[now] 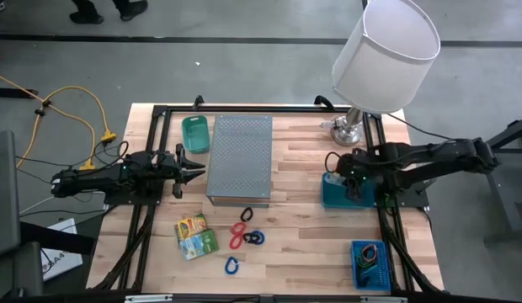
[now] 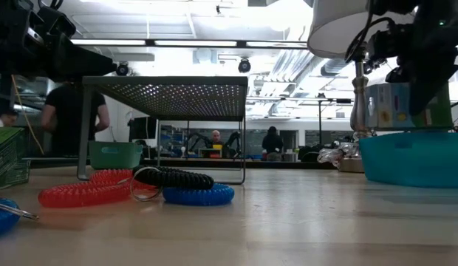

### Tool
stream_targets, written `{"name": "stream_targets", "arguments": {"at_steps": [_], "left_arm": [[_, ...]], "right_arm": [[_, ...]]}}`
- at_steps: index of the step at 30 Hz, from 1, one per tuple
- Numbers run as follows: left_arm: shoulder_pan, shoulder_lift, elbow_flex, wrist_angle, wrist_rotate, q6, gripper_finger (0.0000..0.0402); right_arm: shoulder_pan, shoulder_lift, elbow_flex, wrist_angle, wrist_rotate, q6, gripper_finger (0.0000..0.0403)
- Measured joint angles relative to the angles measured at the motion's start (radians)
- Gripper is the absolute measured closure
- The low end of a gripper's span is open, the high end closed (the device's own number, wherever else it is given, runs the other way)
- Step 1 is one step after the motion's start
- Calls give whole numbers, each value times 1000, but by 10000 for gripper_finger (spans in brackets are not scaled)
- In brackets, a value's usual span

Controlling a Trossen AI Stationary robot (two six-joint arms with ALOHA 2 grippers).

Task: Pick & Place Office Desk Supplies
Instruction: Put the right crayon box into the blue bin

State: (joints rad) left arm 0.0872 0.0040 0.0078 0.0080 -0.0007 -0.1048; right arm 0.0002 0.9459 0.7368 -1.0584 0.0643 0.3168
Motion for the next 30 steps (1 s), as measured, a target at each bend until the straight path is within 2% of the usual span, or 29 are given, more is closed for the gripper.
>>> {"name": "stream_targets", "arguments": {"at_steps": [5,10,30], "left_arm": [[0,0,0,0,0,0,323],[0,0,0,0,0,0,323],[0,0,0,0,0,0,323]], "right_arm": [[-10,41,1,-12,4,43,296],[7,119,1,-12,-46,57,297],[1,291,1,38,5,79,296]]}}
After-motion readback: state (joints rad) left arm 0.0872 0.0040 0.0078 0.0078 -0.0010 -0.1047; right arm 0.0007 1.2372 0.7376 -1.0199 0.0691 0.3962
